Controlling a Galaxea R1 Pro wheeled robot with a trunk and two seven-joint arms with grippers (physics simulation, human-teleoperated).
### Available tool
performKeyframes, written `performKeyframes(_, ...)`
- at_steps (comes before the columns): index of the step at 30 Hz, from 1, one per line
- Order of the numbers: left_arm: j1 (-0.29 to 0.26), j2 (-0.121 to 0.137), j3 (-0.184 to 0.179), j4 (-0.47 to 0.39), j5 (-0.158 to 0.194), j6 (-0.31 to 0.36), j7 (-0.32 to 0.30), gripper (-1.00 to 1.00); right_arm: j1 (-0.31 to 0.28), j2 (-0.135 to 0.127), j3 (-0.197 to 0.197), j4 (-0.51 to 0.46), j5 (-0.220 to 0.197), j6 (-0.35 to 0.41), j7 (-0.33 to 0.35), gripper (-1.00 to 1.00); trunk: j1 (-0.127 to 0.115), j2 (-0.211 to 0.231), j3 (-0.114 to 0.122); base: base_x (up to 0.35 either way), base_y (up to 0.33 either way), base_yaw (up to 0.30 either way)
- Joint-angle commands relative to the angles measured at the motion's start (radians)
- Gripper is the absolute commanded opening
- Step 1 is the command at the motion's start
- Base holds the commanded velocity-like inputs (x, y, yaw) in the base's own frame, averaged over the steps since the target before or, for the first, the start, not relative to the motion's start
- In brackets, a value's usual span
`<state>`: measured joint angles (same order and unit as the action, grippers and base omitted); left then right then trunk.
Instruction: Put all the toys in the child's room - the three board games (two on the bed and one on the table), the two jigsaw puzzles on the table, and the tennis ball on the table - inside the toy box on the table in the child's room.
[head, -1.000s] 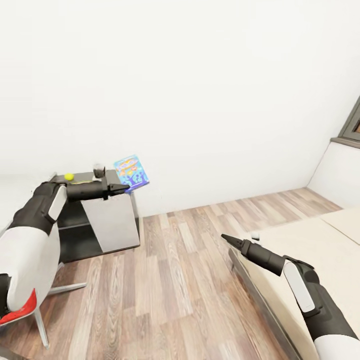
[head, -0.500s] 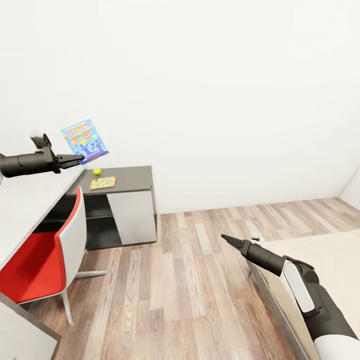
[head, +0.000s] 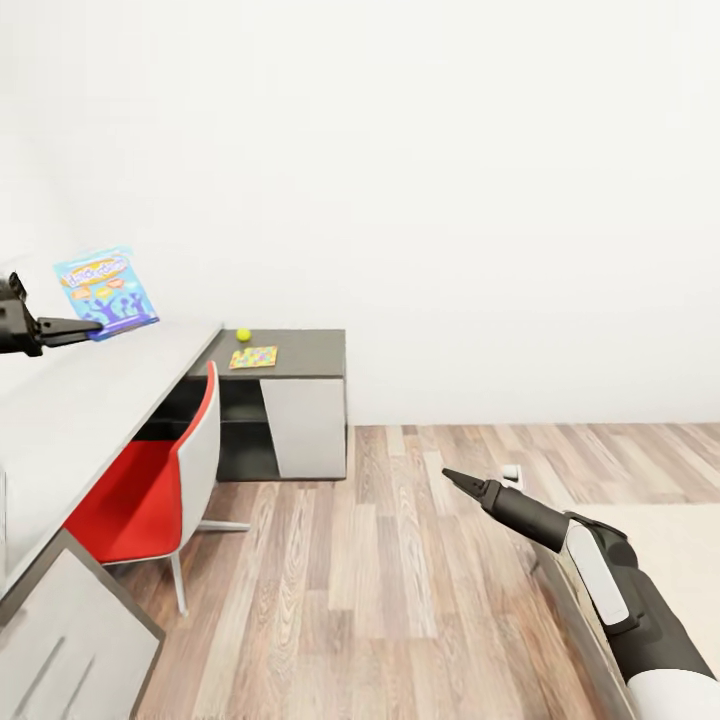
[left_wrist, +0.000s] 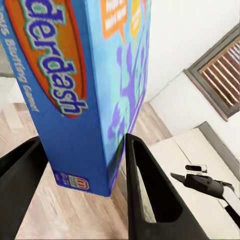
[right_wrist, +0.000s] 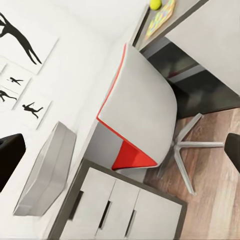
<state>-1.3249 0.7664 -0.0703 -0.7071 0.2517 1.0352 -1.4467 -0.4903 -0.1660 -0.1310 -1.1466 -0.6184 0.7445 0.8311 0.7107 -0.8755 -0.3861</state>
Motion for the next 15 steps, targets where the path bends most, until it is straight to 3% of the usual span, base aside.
performKeyframes(1,-0.002,0.022,-0.039,0.001,0.009,0.012,-0.015,-1.00,-0.001,0.000,-0.001,0.000,-0.003,0.006,0.001,1.00,-0.004,0.006,0.001,0.000,0.000,0.277)
performKeyframes(3,-0.002,0.064,-0.113,0.011,0.008,0.012,-0.083,-1.00,-0.001,0.000,-0.001,0.000,-0.003,0.006,0.000,1.00,-0.011,0.020,0.006,0.000,0.000,0.277)
performKeyframes(5,-0.002,0.083,-0.153,0.025,0.006,0.012,-0.124,-1.00,-0.001,0.000,-0.001,0.001,-0.003,0.006,0.000,1.00,-0.019,0.034,0.011,0.000,0.000,0.277)
performKeyframes(11,-0.001,0.135,-0.302,0.082,0.000,0.012,-0.124,-1.00,-0.001,0.000,-0.001,0.001,-0.003,0.006,0.000,1.00,-0.031,0.055,0.017,0.000,0.000,0.276)
performKeyframes(15,-0.001,0.151,-0.321,0.088,0.001,0.012,-0.124,-1.00,-0.001,-0.001,-0.001,0.001,-0.003,0.006,0.000,1.00,-0.031,0.055,0.015,0.000,0.000,0.276)
